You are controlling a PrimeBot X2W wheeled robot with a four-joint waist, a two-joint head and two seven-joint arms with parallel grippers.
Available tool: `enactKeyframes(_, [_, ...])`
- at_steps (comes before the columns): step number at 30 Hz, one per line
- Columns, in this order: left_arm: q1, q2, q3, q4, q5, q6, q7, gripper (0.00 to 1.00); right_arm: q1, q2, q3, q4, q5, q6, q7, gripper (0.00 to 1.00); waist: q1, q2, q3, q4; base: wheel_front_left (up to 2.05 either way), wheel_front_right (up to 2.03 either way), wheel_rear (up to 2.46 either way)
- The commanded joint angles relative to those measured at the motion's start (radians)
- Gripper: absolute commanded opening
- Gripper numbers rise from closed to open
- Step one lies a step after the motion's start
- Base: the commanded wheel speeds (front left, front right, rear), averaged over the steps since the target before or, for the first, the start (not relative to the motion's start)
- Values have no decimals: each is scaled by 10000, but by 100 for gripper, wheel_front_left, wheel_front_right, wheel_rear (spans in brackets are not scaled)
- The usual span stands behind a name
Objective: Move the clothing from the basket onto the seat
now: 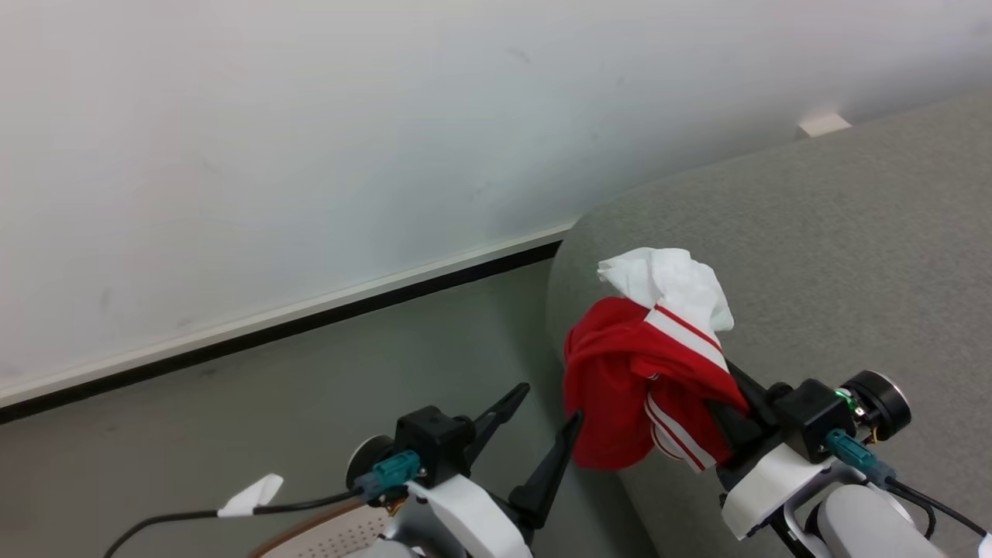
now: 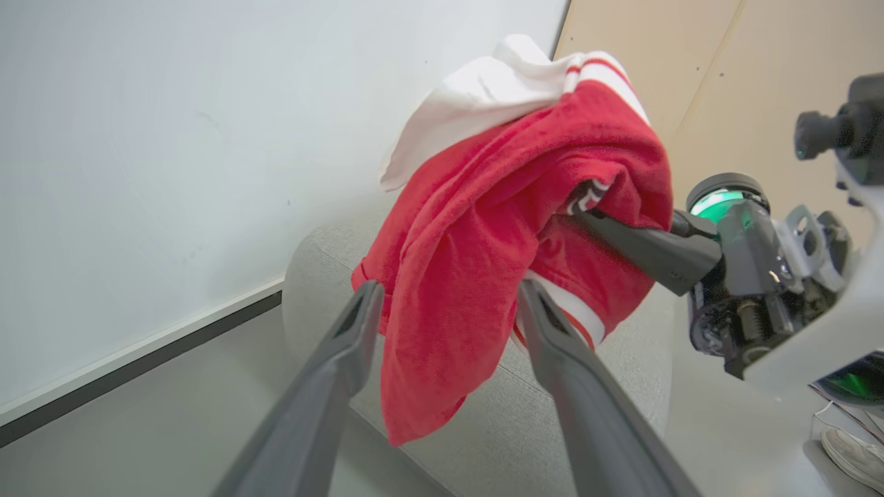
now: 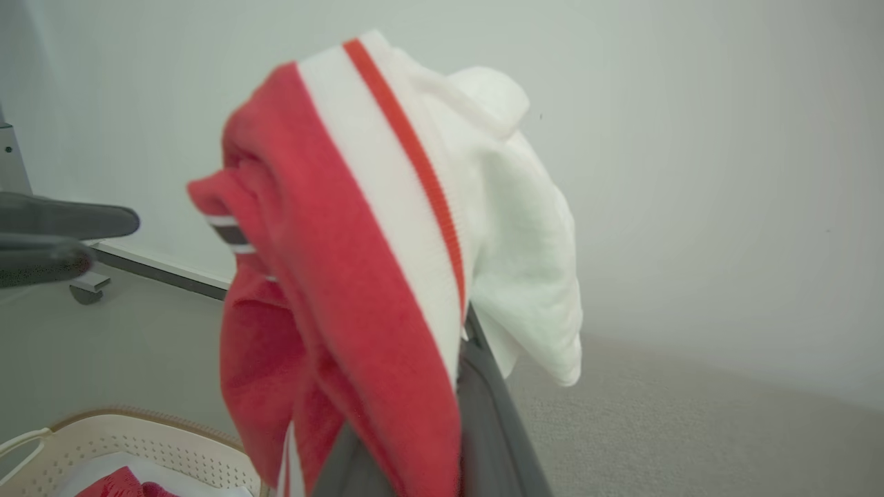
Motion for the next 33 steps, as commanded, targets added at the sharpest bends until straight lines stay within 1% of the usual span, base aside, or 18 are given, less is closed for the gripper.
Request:
enactKeyframes(1, [-34,13,-28,-12,25,-6,-62,100,203,-115,-119,-129,-77,-25,21,0,-1,-1,143,-678,0,0,0])
enactKeyframes(7, [-150,-32,-167,-56,38,-16,-84,100,548,-371,-598,-548,-101,-25,154,0,-1,-1,321,-1297,0,0,0])
enactKeyframes(11, [-243,-49,-275,-140,79,-30,-10,100,653,-476,-952,-764,-135,-25,224,0,-1,-1,555,-1411,0,0,0])
enactKeyframes(13, [-463,-14,-340,-264,185,-54,68,100,548,-488,-1283,-867,-149,-25,193,0,-1,-1,897,-1357,0,0,0])
enactKeyframes(15, [-736,69,-409,-397,306,-96,248,100,308,-482,-1727,-978,-232,-25,136,0,-1,-1,1419,-1258,0,0,0])
enactKeyframes(18, [-1283,165,-509,-654,545,-158,511,100,-260,-336,-2664,-965,-408,-25,54,0,-1,-1,2350,-1067,0,0,0])
enactKeyframes(19, [-1283,165,-509,-654,545,-158,511,100,-260,-336,-2664,-965,-408,-25,54,0,-1,-1,2350,-1067,0,0,0])
enactKeyframes(20, [-1517,196,-555,-748,645,-220,620,100,-522,-260,-2985,-916,-429,-25,63,0,-1,-1,2714,-998,0,0,0])
enactKeyframes(22, [-1973,252,-655,-959,806,-312,856,100,-1123,-309,-3648,-719,-653,-25,66,0,-1,-1,3460,-823,0,0,0])
enactKeyframes(24, [-2481,297,-822,-1117,942,-426,1039,100,-1805,-502,-4362,-385,-1039,-25,118,0,-1,-1,4211,-571,0,0,0])
enactKeyframes(26, [-3008,302,-989,-1281,1117,-525,1184,100,-2586,-606,-5114,24,-1097,-25,167,0,-1,-1,4979,-294,0,0,0])
enactKeyframes(27, [-3279,309,-1083,-1347,1193,-573,1255,100,-3004,-852,-5456,279,-1390,-25,172,0,-1,-1,5344,-155,0,0,0])
enactKeyframes(29, [-3796,288,-1264,-1494,1335,-666,1339,100,-3737,-966,-6191,770,-1482,-25,204,0,-1,-1,6033,117,0,0,0])
enactKeyframes(31, [-4264,273,-1454,-1627,1429,-712,1387,100,-4514,-1397,-6740,1252,-2007,-25,268,0,-1,-1,6665,405,0,0,0])
enactKeyframes(33, [-4614,294,-1617,-1702,1429,-751,1398,100,-5200,-1516,-7279,1772,-2173,-25,340,0,-1,-1,7156,628,0,0,0])
